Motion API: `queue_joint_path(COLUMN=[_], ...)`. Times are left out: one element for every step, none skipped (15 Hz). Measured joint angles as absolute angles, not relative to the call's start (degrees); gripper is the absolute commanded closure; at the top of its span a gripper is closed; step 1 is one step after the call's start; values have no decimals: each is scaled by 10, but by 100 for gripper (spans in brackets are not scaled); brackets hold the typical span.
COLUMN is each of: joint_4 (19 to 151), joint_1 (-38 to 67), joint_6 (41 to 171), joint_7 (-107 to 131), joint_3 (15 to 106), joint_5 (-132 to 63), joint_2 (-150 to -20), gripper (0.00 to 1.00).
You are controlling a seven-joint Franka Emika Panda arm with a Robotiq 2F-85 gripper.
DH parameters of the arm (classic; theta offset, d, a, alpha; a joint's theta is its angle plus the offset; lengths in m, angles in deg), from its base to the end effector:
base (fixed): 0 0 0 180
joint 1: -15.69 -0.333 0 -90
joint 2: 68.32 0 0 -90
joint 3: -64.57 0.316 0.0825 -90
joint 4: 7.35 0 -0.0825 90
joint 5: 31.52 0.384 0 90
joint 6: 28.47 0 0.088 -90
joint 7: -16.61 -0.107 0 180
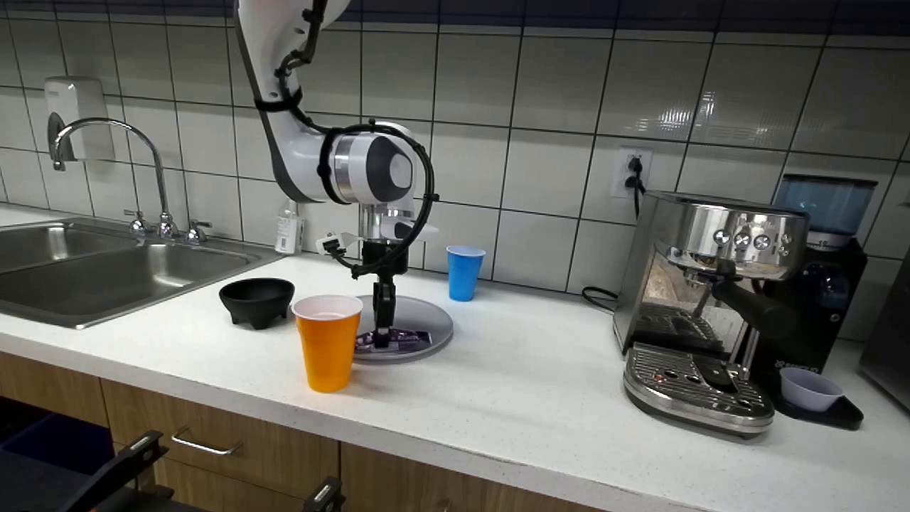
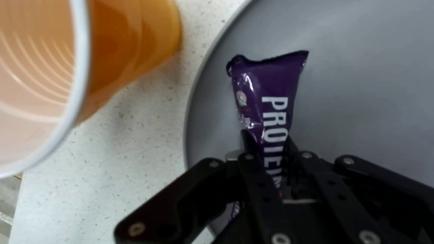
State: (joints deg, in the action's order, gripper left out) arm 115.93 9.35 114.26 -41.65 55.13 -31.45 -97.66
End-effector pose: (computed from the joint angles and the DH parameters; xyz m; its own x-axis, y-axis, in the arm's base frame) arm 0.5452 -0.0331 0.1482 0.4891 -0.8720 -0.0192 -0.8558 -0.4840 0.1827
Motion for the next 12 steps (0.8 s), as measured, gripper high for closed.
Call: queue_joint_path(joint_4=[1159,1158,1157,1155,1153,1150,1148,1147,1146,1145,1144,1144], joint_1=[93,93,93,93,93,92,92,92,92,92,93,93], joint_6=[1143,1143,1143,1143,1143,1143,1143,1143,1143,1143,1143,1143], joint_7=[-416,-416,-416,-415,-414,-413,-413,-413,-412,-412,-412,-412], joint_3=[551,551,552,552,552,552,552,552,552,551,550,549], joint_5=[-314,-314,-315,-315,-315,-315,-315,-315,-315,-315,-315,-316], joint_2=[-976,-976,-976,-975,-974,-971,-968,-964,-960,-955,-951,-946], gripper=[95,96,95,96,96,96,96,96,96,96,96,96])
